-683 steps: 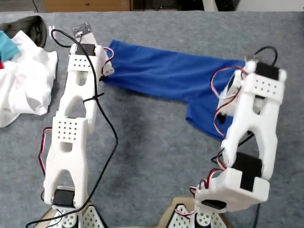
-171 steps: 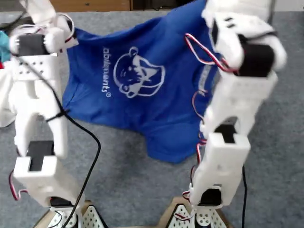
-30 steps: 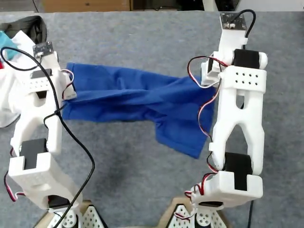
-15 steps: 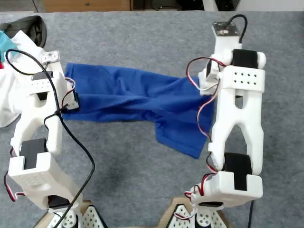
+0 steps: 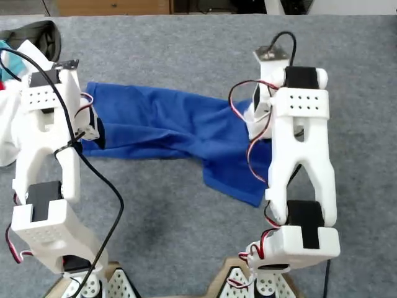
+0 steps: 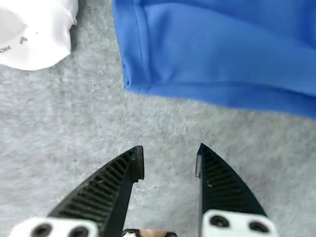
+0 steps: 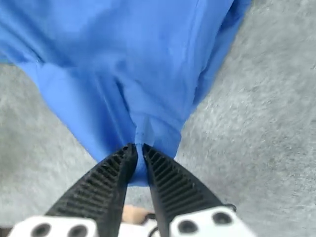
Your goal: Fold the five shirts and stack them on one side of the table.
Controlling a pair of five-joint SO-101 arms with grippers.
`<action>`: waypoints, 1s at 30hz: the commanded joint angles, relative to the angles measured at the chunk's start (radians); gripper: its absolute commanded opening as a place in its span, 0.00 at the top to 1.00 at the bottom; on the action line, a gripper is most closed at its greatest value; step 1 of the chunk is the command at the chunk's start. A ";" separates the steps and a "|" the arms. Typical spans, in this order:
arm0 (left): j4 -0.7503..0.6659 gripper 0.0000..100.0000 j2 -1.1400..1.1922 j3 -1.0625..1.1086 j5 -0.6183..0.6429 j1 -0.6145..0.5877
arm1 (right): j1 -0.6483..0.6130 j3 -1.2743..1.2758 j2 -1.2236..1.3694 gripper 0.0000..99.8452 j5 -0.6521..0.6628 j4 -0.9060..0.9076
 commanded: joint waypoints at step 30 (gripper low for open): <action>0.068 0.81 -0.008 -0.095 -0.127 0.008 | -0.016 0.308 -0.163 0.86 0.094 0.021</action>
